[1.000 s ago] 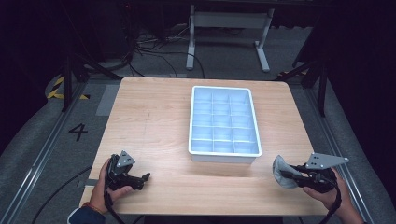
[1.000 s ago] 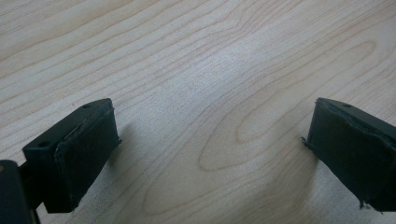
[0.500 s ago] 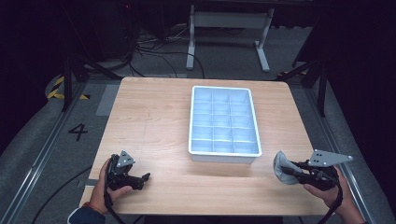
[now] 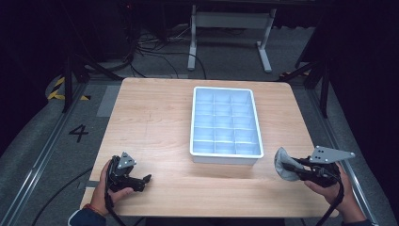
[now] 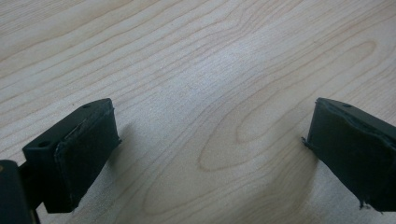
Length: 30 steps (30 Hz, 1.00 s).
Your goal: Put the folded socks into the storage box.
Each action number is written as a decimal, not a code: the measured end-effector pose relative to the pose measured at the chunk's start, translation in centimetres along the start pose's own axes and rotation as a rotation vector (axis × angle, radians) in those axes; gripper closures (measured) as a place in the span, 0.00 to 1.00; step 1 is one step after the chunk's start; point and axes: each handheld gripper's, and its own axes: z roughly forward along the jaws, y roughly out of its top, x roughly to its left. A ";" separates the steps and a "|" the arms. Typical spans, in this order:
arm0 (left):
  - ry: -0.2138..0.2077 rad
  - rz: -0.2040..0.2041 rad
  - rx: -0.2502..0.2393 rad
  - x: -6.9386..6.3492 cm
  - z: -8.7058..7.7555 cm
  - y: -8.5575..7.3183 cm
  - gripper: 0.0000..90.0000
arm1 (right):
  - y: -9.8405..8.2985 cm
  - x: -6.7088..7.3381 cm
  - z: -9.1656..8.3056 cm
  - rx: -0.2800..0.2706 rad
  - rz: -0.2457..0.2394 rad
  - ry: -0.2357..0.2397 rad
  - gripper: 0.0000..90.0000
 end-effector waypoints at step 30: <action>-0.003 0.002 -0.002 0.0 0.0 0.0 0.03 | 8.7 0.3 2.8 -0.001 -0.142 0.017 0.81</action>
